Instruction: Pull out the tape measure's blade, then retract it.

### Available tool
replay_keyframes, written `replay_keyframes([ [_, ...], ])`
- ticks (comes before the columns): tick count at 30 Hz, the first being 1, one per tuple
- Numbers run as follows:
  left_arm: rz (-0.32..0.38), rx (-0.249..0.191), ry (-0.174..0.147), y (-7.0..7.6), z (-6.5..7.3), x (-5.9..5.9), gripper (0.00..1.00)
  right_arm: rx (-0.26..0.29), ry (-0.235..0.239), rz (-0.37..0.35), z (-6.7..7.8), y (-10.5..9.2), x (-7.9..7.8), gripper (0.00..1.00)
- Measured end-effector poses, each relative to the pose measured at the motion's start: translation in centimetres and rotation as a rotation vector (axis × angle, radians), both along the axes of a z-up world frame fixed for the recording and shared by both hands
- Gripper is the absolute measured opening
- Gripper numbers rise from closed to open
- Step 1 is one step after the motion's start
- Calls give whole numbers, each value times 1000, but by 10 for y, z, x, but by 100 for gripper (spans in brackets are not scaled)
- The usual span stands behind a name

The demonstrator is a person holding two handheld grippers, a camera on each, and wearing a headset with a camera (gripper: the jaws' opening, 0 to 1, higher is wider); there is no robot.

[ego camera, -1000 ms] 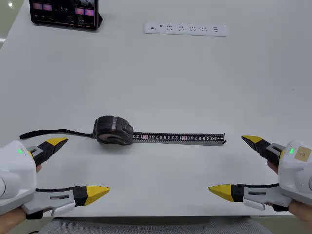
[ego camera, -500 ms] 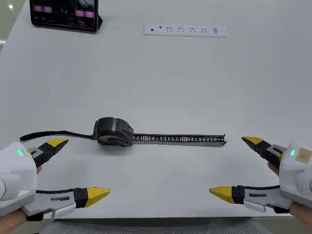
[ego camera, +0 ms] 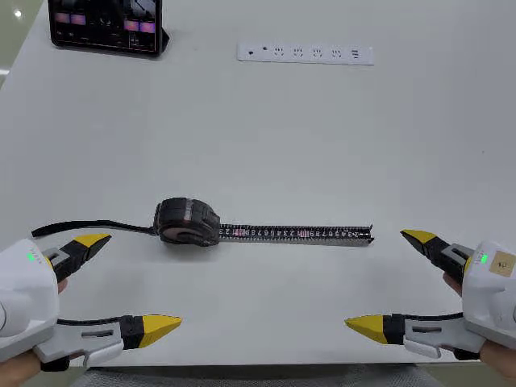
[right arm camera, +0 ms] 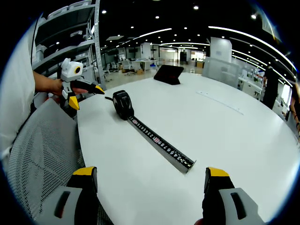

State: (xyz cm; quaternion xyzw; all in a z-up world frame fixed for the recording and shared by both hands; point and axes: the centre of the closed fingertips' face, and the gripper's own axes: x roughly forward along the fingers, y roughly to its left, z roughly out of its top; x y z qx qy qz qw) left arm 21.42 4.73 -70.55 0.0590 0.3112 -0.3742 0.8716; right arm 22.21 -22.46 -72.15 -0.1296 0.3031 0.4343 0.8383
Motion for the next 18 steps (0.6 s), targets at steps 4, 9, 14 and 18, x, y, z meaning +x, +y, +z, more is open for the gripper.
replay_keyframes([
  [4,2,-3,1,0,0,0,91,1,-3,-1,1,0,0,94],
  [9,13,-19,0,0,2,2,92,3,1,-2,2,1,0,92],
  [14,13,-20,-3,0,4,3,92,6,0,-5,3,0,2,89],
  [18,16,-21,-1,0,3,3,92,4,1,-6,3,0,1,88],
])
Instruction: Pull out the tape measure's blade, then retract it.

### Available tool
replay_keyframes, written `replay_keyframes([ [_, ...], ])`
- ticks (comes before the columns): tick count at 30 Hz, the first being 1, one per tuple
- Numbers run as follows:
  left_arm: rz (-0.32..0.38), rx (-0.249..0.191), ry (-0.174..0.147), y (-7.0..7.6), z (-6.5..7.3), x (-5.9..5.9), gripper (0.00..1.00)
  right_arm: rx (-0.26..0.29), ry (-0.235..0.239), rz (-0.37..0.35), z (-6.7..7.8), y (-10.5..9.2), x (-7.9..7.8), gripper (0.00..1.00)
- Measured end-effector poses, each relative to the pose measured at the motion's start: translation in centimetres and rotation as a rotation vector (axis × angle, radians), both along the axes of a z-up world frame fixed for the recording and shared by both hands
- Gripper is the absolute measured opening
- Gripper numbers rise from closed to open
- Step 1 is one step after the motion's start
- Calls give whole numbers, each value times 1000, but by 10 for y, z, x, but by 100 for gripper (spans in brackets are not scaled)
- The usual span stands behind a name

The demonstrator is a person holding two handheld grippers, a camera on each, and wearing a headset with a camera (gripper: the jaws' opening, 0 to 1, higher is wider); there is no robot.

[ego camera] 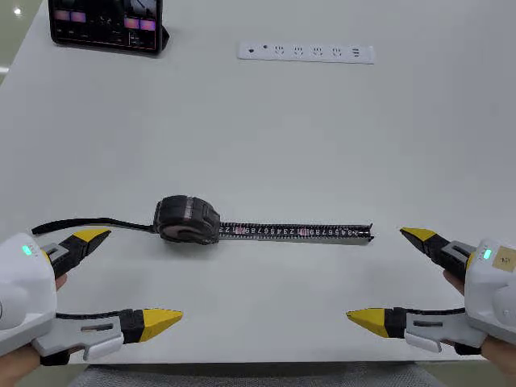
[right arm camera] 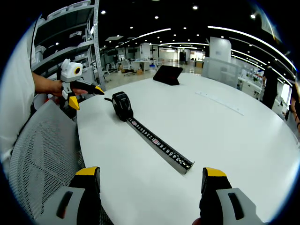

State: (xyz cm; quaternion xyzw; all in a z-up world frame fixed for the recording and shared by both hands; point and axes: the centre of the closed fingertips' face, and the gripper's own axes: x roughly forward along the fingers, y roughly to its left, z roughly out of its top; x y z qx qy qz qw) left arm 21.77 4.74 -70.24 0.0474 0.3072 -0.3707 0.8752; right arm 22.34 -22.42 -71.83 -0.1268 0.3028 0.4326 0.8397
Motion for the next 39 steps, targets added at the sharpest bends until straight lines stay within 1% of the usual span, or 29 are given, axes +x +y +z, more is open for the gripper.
replay_keyframes([
  [12,2,0,1,-2,-1,1,93,0,0,-4,0,-2,1,90],
  [14,5,-5,8,-4,-2,2,93,-2,1,-5,-1,-3,1,90],
  [23,28,-3,29,-10,-7,12,95,-5,-2,-2,-1,-6,10,90],
  [27,42,-4,30,-12,-7,18,95,-6,-1,1,-2,-6,12,90],
  [29,43,-7,33,-15,-7,19,95,-4,-1,2,-2,-6,14,90],
  [31,36,5,37,-18,-10,19,95,-3,-7,0,-1,-7,17,89],
  [35,46,-16,54,-25,-11,23,94,-1,-7,-11,-2,-11,21,89],
  [39,58,-21,54,-31,-11,31,93,1,-3,-15,-3,-12,22,89],
])
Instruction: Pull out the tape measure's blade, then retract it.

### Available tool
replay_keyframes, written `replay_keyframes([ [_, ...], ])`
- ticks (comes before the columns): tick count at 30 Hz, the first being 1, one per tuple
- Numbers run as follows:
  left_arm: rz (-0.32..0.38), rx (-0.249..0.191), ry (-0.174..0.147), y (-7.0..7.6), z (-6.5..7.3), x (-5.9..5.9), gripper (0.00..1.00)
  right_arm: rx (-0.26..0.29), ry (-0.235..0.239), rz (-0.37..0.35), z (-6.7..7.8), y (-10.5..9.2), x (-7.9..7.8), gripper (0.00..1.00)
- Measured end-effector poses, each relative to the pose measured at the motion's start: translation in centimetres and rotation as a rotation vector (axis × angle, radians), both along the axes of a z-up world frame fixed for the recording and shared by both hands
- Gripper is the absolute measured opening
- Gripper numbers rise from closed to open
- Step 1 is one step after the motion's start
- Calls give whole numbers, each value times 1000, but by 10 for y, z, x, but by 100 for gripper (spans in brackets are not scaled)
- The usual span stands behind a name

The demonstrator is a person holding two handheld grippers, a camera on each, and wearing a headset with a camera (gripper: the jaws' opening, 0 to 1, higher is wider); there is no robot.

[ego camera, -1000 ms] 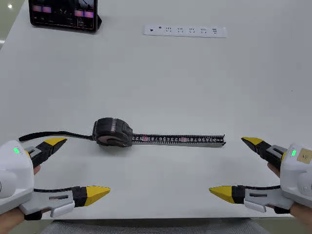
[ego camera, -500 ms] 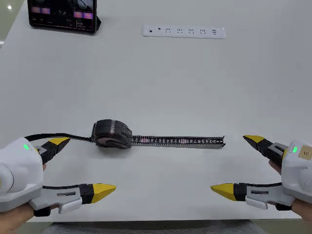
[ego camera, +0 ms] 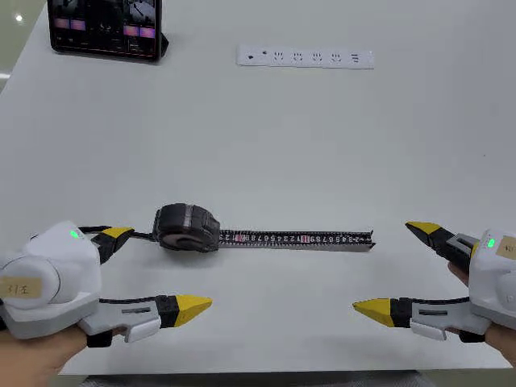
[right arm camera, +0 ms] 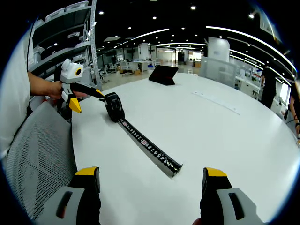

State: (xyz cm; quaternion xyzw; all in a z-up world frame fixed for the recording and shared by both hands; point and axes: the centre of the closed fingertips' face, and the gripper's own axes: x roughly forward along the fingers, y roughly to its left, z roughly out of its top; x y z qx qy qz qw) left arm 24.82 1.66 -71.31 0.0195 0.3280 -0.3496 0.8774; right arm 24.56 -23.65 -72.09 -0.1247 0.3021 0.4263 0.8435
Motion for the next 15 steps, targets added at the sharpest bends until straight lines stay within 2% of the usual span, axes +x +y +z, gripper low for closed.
replay_keyframes([
  [6,31,-17,7,-7,-1,11,92,-1,0,-5,-2,-4,4,89],
  [15,42,-33,10,-19,-3,18,92,-3,3,-1,-5,-6,8,89],
])
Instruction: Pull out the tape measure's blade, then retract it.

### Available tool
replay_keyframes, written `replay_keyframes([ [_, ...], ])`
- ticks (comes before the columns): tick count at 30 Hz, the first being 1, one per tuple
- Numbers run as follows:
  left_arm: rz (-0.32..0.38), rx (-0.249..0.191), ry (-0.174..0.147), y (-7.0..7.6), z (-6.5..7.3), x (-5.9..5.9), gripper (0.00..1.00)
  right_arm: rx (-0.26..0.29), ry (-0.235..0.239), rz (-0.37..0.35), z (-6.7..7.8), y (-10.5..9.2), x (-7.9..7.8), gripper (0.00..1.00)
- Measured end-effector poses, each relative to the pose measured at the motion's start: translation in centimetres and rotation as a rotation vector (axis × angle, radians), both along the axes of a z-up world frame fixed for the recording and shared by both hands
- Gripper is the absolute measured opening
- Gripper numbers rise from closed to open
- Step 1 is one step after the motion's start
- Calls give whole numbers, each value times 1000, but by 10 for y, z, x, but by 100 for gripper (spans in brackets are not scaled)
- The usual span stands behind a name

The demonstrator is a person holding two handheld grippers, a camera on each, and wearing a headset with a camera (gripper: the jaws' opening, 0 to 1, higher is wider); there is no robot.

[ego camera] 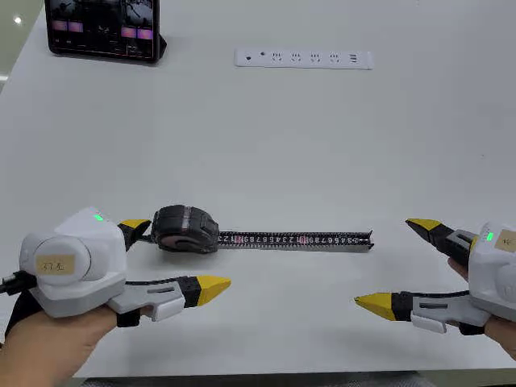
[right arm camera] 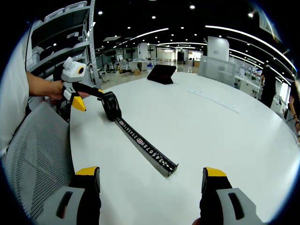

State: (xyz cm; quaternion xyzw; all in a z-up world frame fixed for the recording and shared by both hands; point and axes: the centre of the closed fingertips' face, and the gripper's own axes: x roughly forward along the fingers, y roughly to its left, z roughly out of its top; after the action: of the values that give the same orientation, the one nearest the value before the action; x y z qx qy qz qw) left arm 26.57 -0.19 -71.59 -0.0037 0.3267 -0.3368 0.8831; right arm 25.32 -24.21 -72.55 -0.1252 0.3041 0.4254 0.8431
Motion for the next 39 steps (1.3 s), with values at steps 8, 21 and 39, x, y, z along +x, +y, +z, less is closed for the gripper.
replay_keyframes([
  [8,35,2,0,1,-2,3,90,1,0,8,0,0,3,87],
  [21,163,32,-14,4,-11,16,84,-37,19,81,-2,-2,13,77],
  [39,255,62,-27,8,-19,26,77,-116,18,202,-10,-4,27,58],
])
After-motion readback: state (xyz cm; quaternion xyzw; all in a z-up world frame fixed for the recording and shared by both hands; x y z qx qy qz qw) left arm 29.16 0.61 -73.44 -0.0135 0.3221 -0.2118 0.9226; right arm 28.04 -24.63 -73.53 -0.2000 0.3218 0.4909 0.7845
